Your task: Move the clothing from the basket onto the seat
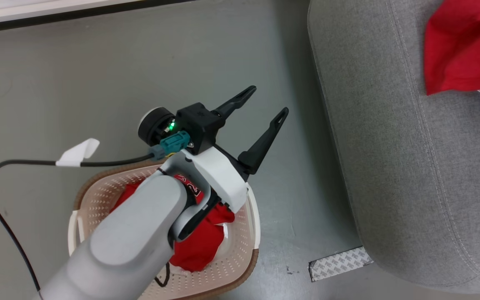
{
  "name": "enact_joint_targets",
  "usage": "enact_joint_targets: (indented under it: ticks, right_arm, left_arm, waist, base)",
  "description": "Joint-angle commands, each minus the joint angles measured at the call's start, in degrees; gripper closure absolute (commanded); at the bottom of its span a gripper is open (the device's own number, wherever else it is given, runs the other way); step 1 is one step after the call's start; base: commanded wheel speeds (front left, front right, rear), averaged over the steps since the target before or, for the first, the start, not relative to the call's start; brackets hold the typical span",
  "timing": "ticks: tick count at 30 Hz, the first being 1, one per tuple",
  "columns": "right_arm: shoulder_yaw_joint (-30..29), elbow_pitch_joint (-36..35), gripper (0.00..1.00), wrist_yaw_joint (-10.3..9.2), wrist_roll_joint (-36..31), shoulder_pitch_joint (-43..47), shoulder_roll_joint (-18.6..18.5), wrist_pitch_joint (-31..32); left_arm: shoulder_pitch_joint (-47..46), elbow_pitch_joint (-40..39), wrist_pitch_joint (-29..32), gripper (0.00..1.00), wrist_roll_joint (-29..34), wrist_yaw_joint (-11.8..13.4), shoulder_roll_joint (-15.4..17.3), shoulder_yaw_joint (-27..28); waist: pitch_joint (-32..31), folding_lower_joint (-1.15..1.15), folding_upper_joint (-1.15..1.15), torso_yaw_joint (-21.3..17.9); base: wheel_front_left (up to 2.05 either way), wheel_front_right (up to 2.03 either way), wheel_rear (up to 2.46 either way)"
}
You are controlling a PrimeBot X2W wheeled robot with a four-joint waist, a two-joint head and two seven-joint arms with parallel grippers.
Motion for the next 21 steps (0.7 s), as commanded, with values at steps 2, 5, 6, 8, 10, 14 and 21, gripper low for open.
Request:
enact_joint_targets:
  ticks: [2, 5, 6, 8, 10, 14, 21]
  right_arm:
    - [2.17, 2.26, 1.0, -0.13, 1.31, -1.27, 0.46, 2.0]
    - [4.17, 5.27, 1.0, -0.13, 3.58, -2.0, 0.91, 5.06]
    - [4.81, 5.8, 1.0, -0.13, 4.54, -2.23, 1.16, 6.26]
    - [6.33, 7.04, 1.0, -0.13, 5.86, -2.85, 1.13, 8.76]
    - [7.62, 7.69, 0.95, -0.13, 6.94, -3.49, 1.12, 10.67]
    - [10.02, 7.76, 0.0, -0.13, 9.44, -4.17, 0.61, 13.18]
    - [14.0, 6.31, 0.0, -0.13, 13.75, -2.67, -0.94, 16.47]
  left_arm:
    - [-0.27, -0.21, -0.01, 0.0, -0.61, 0.26, 0.8, 0.46]
    - [0.01, -0.38, 0.25, 0.0, -0.84, 0.42, 1.04, 0.51]
    - [0.11, -0.44, 0.28, 0.0, -0.9, 0.66, 1.1, 0.55]
    - [0.19, -0.56, 0.21, 0.0, -1.04, 0.79, 1.18, 0.62]
    - [0.17, -0.69, 0.16, 0.0, -1.13, 0.91, 1.14, 0.6]
    - [0.22, -0.56, -0.15, 0.0, -1.42, 1.07, 1.03, 0.55]
    - [1.66, 1.11, -2.05, 0.0, -2.53, 0.91, 0.52, 0.7]
  waist:
    - [0.01, -0.01, 0.0, 0.06]
    - [-0.09, -0.01, 0.0, 0.28]
    - [-0.12, -0.01, 0.0, 0.34]
    - [-0.14, -0.01, 0.0, 0.43]
    - [-0.19, -0.01, 0.0, 0.52]
    - [-0.68, -0.01, 0.0, 0.63]
    - [-4.69, -0.01, 0.0, 0.39]
  base:
    - [0.0, 0.0, 0.0]
    - [0.0, 0.0, 0.0]
    - [0.0, 0.0, 0.0]
    - [0.0, 0.0, 0.0]
    - [0.0, 0.0, 0.0]
    - [0.0, 0.0, 0.0]
    - [0.0, 0.0, 0.0]
